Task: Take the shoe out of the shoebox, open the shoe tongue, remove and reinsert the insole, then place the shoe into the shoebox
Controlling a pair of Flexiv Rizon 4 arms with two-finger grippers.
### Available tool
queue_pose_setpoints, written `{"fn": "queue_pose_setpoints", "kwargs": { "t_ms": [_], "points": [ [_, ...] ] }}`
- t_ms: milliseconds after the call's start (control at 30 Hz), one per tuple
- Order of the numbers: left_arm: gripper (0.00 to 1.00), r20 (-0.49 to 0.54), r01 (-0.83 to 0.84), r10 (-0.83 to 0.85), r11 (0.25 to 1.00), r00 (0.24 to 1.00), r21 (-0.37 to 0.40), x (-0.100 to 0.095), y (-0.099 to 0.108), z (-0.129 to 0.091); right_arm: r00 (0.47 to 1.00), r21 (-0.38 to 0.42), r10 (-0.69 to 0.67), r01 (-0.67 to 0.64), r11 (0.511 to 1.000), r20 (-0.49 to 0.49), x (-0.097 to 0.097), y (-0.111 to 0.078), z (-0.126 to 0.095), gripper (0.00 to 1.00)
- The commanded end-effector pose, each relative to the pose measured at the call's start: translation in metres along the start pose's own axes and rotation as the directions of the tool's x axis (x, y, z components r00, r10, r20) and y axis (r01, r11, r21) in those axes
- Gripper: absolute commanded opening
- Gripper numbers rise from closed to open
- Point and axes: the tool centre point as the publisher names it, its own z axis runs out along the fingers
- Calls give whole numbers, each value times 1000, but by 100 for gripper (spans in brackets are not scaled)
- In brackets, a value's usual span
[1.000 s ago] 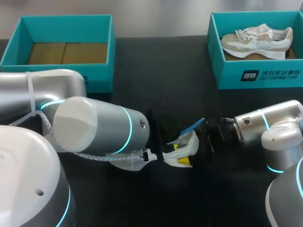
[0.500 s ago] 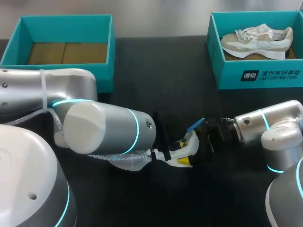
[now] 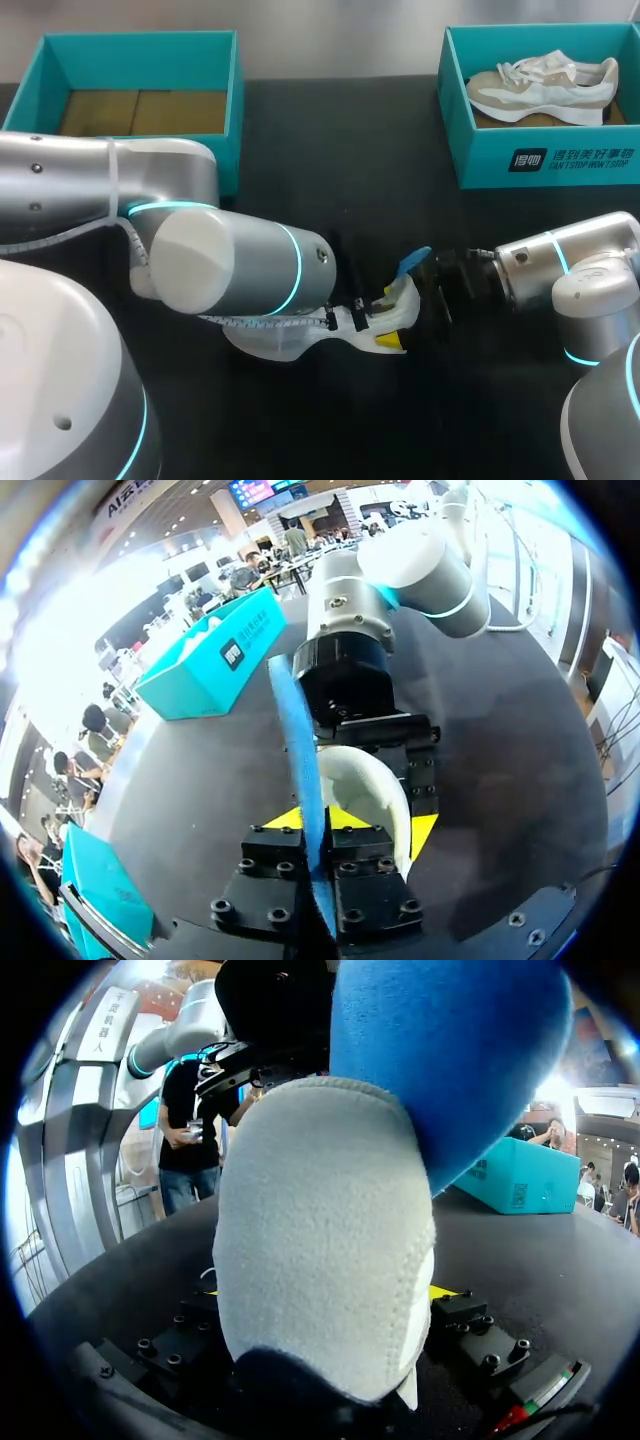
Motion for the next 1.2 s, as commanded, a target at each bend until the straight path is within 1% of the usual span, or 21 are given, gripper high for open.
{"fn": "queue_pose_setpoints", "kwargs": {
  "t_ms": [33,133,300,600,767,933,1200],
  "points": [
    [0,-12,10,-10,1000,1000,17,-3,1,6,1000,4,2,-2,1000,0,1,-2,2,0],
    [0,-19,17,-17,999,1000,38,-6,-1,1,1000,4,2,-2,1000,0,1,-2,2,0],
    [0,-85,51,-43,994,995,96,-13,-9,-8,1000,4,2,-2,1000,0,1,-2,2,0],
    [0,-187,129,-100,981,977,148,-19,-29,-11,1000,4,2,-2,1000,0,1,-2,2,0],
    [0,-206,133,-100,979,974,155,-19,-44,-15,1000,4,2,-2,1000,0,1,-2,2,0],
    [0,-195,116,-86,982,977,148,-15,-62,-22,1000,4,2,-2,1000,0,1,-2,2,0],
    [0,-205,130,-110,987,973,89,-14,-87,-28,1000,4,2,-2,1000,0,1,-2,2,0]
  ]
}}
